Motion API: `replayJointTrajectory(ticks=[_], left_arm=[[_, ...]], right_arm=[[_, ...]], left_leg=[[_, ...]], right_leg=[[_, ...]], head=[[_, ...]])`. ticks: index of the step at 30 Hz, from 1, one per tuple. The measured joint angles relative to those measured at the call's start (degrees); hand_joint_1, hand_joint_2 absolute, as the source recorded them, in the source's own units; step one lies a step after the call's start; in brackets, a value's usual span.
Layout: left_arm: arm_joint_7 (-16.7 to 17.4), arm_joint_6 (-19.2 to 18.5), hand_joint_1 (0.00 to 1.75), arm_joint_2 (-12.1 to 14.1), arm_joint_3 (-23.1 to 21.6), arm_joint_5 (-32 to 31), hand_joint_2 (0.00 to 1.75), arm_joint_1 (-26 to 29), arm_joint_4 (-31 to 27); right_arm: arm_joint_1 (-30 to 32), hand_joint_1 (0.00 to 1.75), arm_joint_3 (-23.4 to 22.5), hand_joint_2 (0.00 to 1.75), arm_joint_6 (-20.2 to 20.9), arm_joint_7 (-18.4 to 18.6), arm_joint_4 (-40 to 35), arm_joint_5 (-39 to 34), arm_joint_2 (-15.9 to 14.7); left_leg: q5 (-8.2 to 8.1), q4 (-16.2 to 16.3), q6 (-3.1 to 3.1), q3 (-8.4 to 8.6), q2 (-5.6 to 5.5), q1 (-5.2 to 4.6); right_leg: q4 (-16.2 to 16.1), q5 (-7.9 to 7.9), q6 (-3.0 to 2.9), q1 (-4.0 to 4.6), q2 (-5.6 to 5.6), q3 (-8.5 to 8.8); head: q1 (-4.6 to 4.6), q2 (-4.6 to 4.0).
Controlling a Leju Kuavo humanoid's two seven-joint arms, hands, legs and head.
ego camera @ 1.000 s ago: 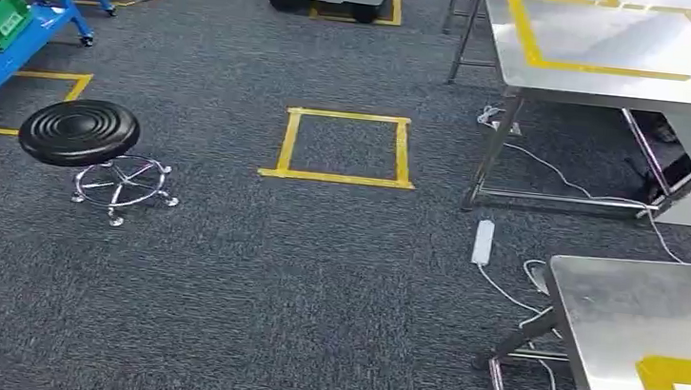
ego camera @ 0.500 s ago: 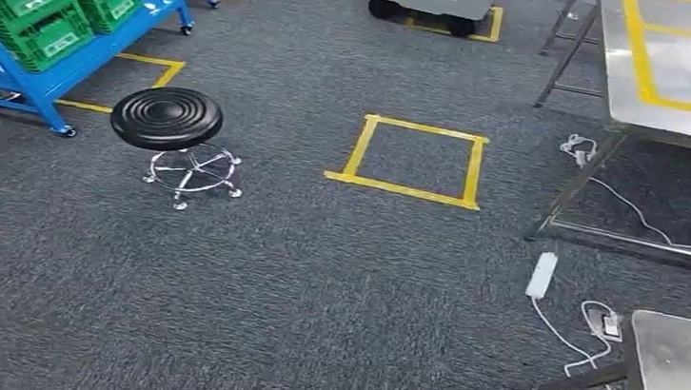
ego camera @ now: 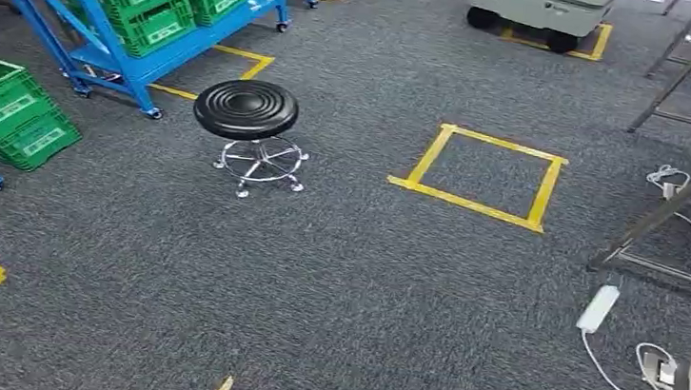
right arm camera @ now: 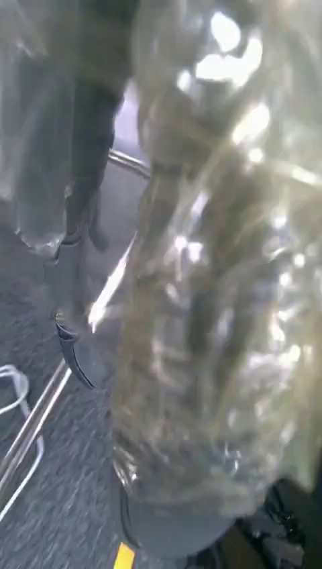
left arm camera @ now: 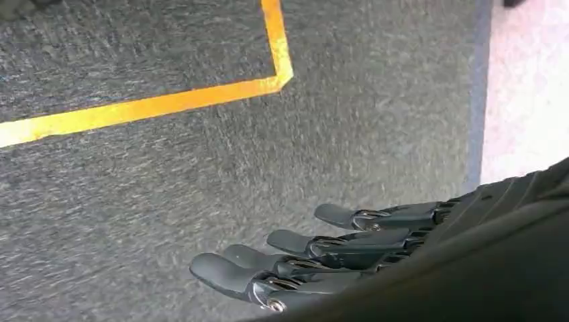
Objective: Take the parts from the cabinet and place them on the table.
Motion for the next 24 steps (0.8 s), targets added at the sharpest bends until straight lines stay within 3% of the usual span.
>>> replayJointTrajectory(ticks=[1, 4, 5, 6, 7, 9, 10, 11, 12, 14, 15, 16, 19, 20, 21, 22, 23, 24], left_arm=[[0.0, 0.0, 0.0, 0.1, 0.0, 0.2, 0.0, -0.4, 0.0], [0.0, 0.1, 0.0, 0.1, -0.6, 0.5, 0.0, -0.2, 0.0], [0.0, 0.1, 0.0, 0.2, -0.8, 0.6, 0.0, -0.1, 0.0], [0.0, 0.1, 0.0, 0.2, -1.0, 0.9, 0.0, -0.1, 0.0], [0.0, 0.1, 0.0, 0.2, -1.2, 0.9, 0.0, -0.2, 0.0], [-0.1, 0.1, 0.0, 0.2, -1.4, 0.9, 0.0, -0.5, 0.0], [-0.1, 0.1, 0.0, 0.2, -1.4, 1.0, 0.0, -0.5, 0.0], [-0.1, 0.1, 0.0, 0.1, -1.5, 1.0, 0.0, -0.4, 0.0], [-0.1, 0.1, 0.0, 0.2, -1.6, 1.0, 0.0, -0.4, 0.0], [-0.1, 0.1, 0.0, 0.1, -1.7, 1.0, 0.0, -0.4, 0.0], [-0.1, 0.2, 0.0, 0.1, -1.7, 1.0, 0.0, -0.4, 0.0], [-0.1, 0.2, 0.0, 0.1, -1.7, 1.1, 0.0, -0.5, 0.0], [-0.1, 0.2, 0.0, 0.2, -1.8, 1.1, 0.0, -0.3, 0.0], [-0.1, 0.2, 0.0, 0.3, -1.9, 1.0, 0.0, -0.2, 0.0], [-0.1, 0.2, 0.0, 0.2, -1.9, 1.1, 0.0, -0.2, 0.0], [-0.1, 0.2, 0.0, 0.3, -2.0, 1.1, 0.0, -0.3, 0.0], [-0.1, 0.2, 0.0, 0.4, -2.0, 1.1, 0.0, -0.4, 0.0], [-0.1, 0.2, 0.0, 0.4, -2.1, 1.0, 0.0, -0.6, 0.0]], right_arm=[[0.1, 0.0, 0.0, 0.0, 0.0, 0.0, 0.1, 0.1, 0.1], [-0.6, 0.0, 0.0, 0.0, 0.3, -0.1, 0.7, 0.2, 0.2], [-0.8, 0.0, 0.0, 0.0, 0.3, -0.1, 0.8, 0.2, 0.3], [-0.9, 0.0, 0.1, 0.0, 0.3, -0.1, 0.9, 0.2, 0.4], [-0.8, 0.0, 0.0, 0.0, 0.3, -0.1, 1.0, 0.2, 0.4], [-0.6, 0.0, 0.2, 0.0, 0.3, 0.0, 1.4, 0.1, 0.5], [-0.6, 0.0, 0.3, 0.0, 0.3, 0.2, 1.5, 0.1, 0.5], [-0.5, 0.0, 0.4, 0.0, 0.4, 0.3, 1.6, 0.1, 0.6], [-0.5, 0.0, 0.5, 0.0, 0.4, 0.3, 1.7, 0.1, 0.6], [-0.5, 0.0, 0.6, 0.0, 0.4, 0.3, 1.9, 0.1, 0.7], [-0.5, 0.0, 0.7, 0.0, 0.4, 0.3, 2.0, 0.1, 0.7], [-0.5, 0.0, 0.9, 0.0, 0.4, 0.3, 2.1, 0.1, 0.7], [-0.7, 0.0, 0.9, 0.0, 0.4, 0.3, 2.2, 0.1, 0.7], [-0.7, 0.0, 1.0, 0.0, 0.4, 0.3, 2.2, 0.1, 0.8], [-0.8, 0.0, 1.0, 0.0, 0.4, 0.3, 2.3, 0.1, 0.8], [-0.7, 0.0, 1.0, 0.0, 0.4, 0.3, 2.3, 0.1, 0.8], [-0.6, 0.0, 1.0, 0.0, 0.4, 0.3, 2.3, 0.1, 0.9], [-0.5, 0.0, 1.0, 0.0, 0.4, 0.3, 2.3, 0.1, 0.9]], left_leg=[[-0.63, -1.2, 0.32, 0.48, 0.11, -0.51], [-0.8, -1.0, 1.14, 0.01, -1.84, -0.69], [-0.38, -1.5, 1.74, 0.39, -2.53, -0.31], [-0.24, -1.6, 1.98, 0.35, -3.04, -0.15], [-0.19, -1.6, 2.21, 0.25, -3.65, -0.11], [-0.19, -1.6, 2.47, 0.13, -5.26, -0.14], [-0.19, -1.5, 2.48, 0.19, -6.11, -0.18], [-0.2, -1.5, 2.48, 0.25, -6.94, -0.18], [-0.23, -1.5, 2.44, 0.36, -7.87, -0.18], [-0.39, -1.5, 2.19, 0.71, -9.59, -0.07], [-0.5, -1.4, 1.96, 0.7, -10.3, -0.03], [-0.64, -1.0, 1.64, 0.33, -11.12, -0.37], [0.05, -1.2, 0.58, -0.49, -13.42, 0.24], [-0.13, -1.1, 0.26, -0.52, -14.14, 0.27], [-1.04, -0.2, 0.11, -0.86, -11.02, 0.05], [-2.99, 2.7, -0.16, -2.15, -7.91, -0.06], [-5.29, 6.9, -0.4, -4.22, -6.34, 0.01], [-7.42, 11.7, -0.51, -6.51, -5.68, 0.09]], right_leg=[[0.3, -0.51, 0.46, 0.35, -0.67, -0.49], [-0.1, -0.81, 1.25, 0.22, -2.85, 0.91], [0.1, -1.18, 1.72, 0.07, -2.61, 0.89], [1.4, -2.31, 2.04, -0.24, 1.58, 0.15], [4.6, -4.25, 2.09, -0.35, 3.96, -1.31], [14.5, -8.5, 2.27, -0.39, 5.44, -6.27], [18.3, -9.31, 2.32, -0.36, 5.61, -8.42], [18.9, -8.55, 2.3, -0.36, 5.64, -9.29], [16.9, -6.33, 2.2, -0.37, 5.69, -8.82], [6.8, -0.08, 2.04, -0.57, 6.98, -4.79], [2.4, 1.57, 2.08, -0.93, 10.3, -3.1], [1.1, 0.84, 2.0, -1.28, 12.68, -2.47], [1.2, 0.87, 1.54, -0.8, 10.51, -1.93], [0.7, 1.1, 1.13, -1.18, 9.51, -1.83], [0.5, 1.13, 0.72, -1.11, 8.58, -1.57], [0.5, 1.05, 0.31, -0.99, 7.76, -1.5], [0.5, 0.96, 0.17, -0.85, 6.79, -1.48], [0.5, 0.84, 0.04, -0.74, 5.71, -1.45]], head=[[-0.05, 0.0], [0.3, 0.0], [0.19, 0.0], [0.57, 0.0], [0.63, 0.0], [0.68, 0.0], [0.68, 0.0], [0.61, 0.0], [0.7, 0.0], [0.65, 0.0], [0.72, 0.0], [0.74, 0.0], [0.63, 0.0], [0.65, 0.0], [0.52, 0.0], [0.0, 0.0], [-0.04, 0.0], [-0.02, 0.0]])
